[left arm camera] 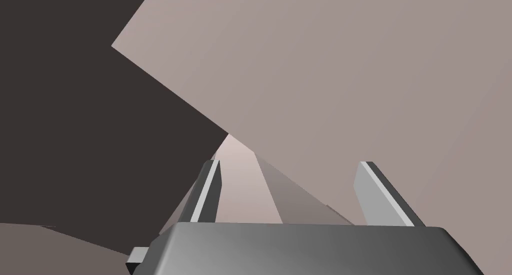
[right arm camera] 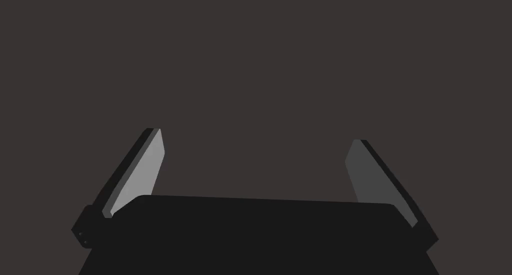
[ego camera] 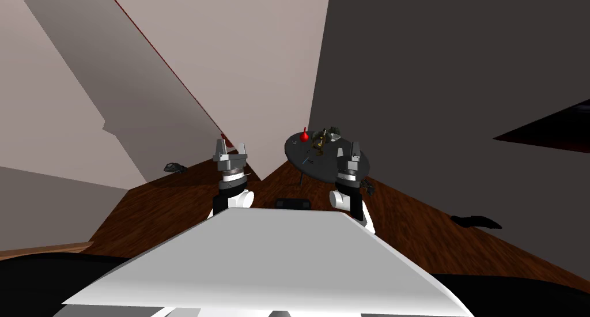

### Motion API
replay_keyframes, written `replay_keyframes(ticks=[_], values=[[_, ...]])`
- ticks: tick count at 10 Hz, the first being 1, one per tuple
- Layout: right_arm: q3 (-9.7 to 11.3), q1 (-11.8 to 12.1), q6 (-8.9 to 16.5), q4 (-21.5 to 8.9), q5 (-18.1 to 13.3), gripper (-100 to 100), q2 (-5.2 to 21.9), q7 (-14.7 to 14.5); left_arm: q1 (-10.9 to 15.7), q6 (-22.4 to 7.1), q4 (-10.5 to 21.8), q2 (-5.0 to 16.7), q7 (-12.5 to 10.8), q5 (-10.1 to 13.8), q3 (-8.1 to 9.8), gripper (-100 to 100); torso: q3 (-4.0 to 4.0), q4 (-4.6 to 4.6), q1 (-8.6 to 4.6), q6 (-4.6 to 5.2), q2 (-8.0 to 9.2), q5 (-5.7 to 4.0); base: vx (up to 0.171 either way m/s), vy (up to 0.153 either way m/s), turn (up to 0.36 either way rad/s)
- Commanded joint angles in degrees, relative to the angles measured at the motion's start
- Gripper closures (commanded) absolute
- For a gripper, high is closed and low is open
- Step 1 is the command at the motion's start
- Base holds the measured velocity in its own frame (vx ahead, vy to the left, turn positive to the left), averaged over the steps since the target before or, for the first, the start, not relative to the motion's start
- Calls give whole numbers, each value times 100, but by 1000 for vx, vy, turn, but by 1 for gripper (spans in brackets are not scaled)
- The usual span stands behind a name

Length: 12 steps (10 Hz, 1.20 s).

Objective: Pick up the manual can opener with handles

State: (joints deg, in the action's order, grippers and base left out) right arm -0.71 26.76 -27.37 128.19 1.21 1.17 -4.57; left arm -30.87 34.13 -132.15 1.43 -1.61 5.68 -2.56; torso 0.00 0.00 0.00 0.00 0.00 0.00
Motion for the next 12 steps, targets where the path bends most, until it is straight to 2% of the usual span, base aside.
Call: replay_keyframes(ticks=[1,4,7,8,9,10,12], values=[[-36,20,14,-63,8,-100,168,-48,0,0,0,0,0,0,0,0,0,0,0,0,0,0,22,18,-19],[-181,98,75,-322,36,-100,611,-237,-1,0,0,-1,0,0,-1,0,-14,-5,33,0,-25,6,76,85,-35],[-385,221,177,-758,59,-100,1124,-544,-1,0,0,-1,0,0,-1,0,-26,-10,40,0,-45,9,120,124,-36],[-385,221,177,-758,59,-100,1170,-544,-1,0,0,-1,0,0,-1,0,-28,-11,56,-1,-48,12,93,134,-13],[-454,270,220,-939,61,-100,1380,-668,-1,0,-1,-1,0,0,-1,0,-24,-10,50,-1,-40,12,95,111,-14],[-454,270,220,-939,61,-100,1380,-668,-1,0,0,-1,0,0,-1,0,-22,-9,42,0,-39,10,73,74,-13],[-581,374,315,-1326,53,-100,1781,-942,-1,0,0,-1,0,0,-1,0,-19,-7,30,0,-32,7,98,106,-9]])
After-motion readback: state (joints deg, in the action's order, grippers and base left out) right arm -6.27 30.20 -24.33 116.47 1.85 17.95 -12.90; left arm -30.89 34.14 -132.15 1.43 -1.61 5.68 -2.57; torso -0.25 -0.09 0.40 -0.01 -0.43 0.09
